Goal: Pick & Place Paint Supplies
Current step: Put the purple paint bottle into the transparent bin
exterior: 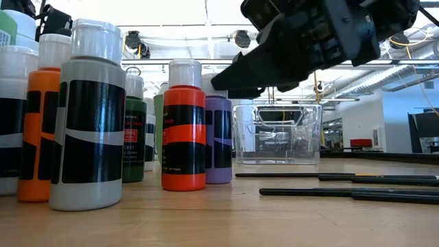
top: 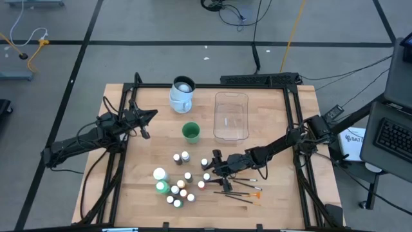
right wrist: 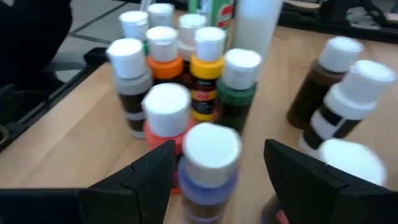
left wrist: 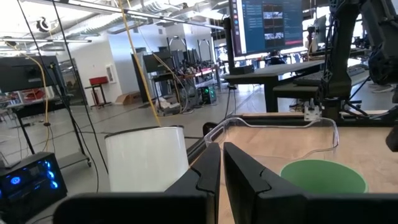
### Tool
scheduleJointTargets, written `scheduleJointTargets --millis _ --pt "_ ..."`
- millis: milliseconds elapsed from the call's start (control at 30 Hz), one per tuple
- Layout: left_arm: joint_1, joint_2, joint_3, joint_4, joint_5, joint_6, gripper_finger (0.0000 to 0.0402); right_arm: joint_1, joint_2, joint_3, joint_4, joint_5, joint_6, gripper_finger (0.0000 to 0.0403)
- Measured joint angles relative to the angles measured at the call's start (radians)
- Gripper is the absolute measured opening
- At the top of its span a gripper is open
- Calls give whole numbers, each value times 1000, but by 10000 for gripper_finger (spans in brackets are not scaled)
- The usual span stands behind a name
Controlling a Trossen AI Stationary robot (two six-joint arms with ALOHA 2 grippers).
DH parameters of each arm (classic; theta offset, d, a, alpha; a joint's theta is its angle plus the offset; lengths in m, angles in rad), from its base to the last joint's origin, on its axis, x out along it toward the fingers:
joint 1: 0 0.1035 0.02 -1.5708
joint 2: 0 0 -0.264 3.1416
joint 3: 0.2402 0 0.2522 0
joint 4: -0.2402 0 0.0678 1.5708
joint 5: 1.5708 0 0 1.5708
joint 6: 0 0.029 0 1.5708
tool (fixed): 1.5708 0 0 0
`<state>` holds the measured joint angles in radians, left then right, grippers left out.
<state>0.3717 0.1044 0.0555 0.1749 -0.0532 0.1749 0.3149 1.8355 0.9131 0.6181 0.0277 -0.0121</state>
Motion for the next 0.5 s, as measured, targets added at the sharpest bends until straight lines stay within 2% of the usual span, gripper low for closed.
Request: scheduleJointTargets --millis 500 --pt "0 0 0 0 0 0 26 1 0 0 21 -7 1 237"
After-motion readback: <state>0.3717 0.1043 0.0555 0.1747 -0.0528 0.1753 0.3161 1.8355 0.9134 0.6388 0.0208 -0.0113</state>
